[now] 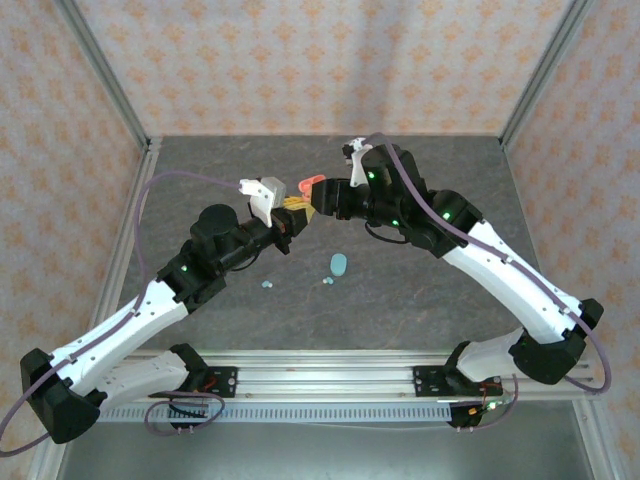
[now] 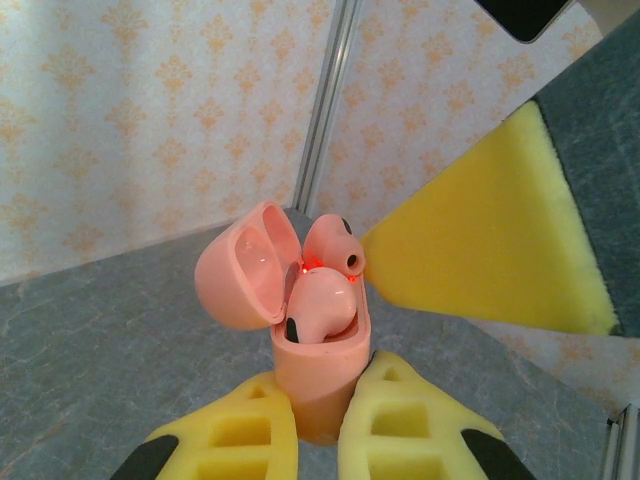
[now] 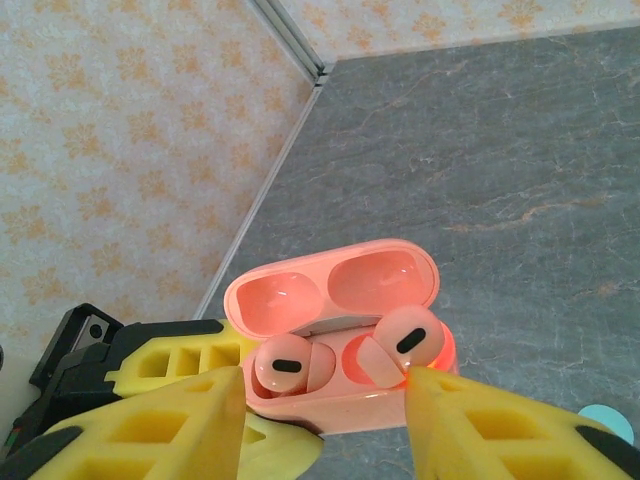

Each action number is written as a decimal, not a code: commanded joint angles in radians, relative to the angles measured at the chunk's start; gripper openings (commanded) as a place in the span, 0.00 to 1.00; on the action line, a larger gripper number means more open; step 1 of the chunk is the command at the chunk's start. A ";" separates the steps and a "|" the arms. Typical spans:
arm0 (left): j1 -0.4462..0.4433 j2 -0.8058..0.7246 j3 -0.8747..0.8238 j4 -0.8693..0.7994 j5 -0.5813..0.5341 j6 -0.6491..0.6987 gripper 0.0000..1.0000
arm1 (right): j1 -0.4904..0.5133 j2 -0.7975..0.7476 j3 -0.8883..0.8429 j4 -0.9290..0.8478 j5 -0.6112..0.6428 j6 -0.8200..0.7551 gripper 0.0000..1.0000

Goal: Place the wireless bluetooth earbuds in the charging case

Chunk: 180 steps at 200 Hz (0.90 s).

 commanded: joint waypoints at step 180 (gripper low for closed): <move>-0.011 -0.033 -0.015 0.031 0.025 0.012 0.00 | 0.002 -0.020 0.073 -0.016 0.009 0.020 0.53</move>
